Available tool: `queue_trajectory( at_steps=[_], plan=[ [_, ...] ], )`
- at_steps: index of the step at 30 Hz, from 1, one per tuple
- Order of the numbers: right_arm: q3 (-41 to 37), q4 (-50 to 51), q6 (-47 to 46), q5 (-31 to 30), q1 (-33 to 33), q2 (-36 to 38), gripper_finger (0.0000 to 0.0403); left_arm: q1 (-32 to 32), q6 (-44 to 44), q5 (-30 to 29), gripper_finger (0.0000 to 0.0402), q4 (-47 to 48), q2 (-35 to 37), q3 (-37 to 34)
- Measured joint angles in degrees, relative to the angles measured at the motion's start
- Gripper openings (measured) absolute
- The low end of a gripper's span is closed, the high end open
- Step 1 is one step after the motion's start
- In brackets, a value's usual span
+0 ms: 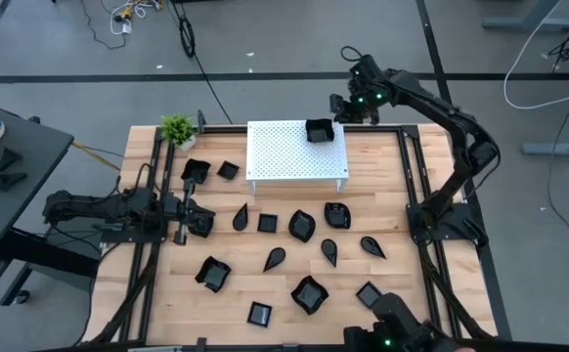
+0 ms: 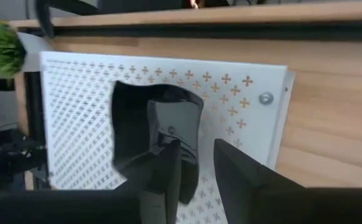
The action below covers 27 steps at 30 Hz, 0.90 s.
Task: Pick & Place Mini shaped plates
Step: Put the drop-shaped plate on the shelf
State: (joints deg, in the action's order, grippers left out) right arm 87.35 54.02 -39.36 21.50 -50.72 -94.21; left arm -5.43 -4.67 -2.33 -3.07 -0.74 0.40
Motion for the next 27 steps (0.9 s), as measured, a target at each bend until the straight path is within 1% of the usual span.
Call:
queue_trajectory(
  at_steps=[6, 12, 23, 27],
  plan=[
    [0.0, 1.22, 3.46, 0.0, 0.58, 5.14, 0.0101, 0.0, 0.0, 0.0, 0.0003, 0.0, 0.01, 0.01],
    [0.0, 3.95, 10.08, 0.52, 3.94, 9.35, 0.0101, 0.0, 0.0, 0.0, 0.0003, 0.0, 0.01, 0.02],
    [-0.17, 11.26, 18.03, 0.37, 9.79, 11.04, 0.0101, -0.02, 0.0, 0.0, 0.0003, 0.0, 0.01, 0.0],
    [-3.25, 12.51, 19.35, 0.42, 11.92, 12.36, 0.0101, -0.02, 0.0, 0.0, 0.0003, 0.0, 0.01, 0.0]
  ],
)
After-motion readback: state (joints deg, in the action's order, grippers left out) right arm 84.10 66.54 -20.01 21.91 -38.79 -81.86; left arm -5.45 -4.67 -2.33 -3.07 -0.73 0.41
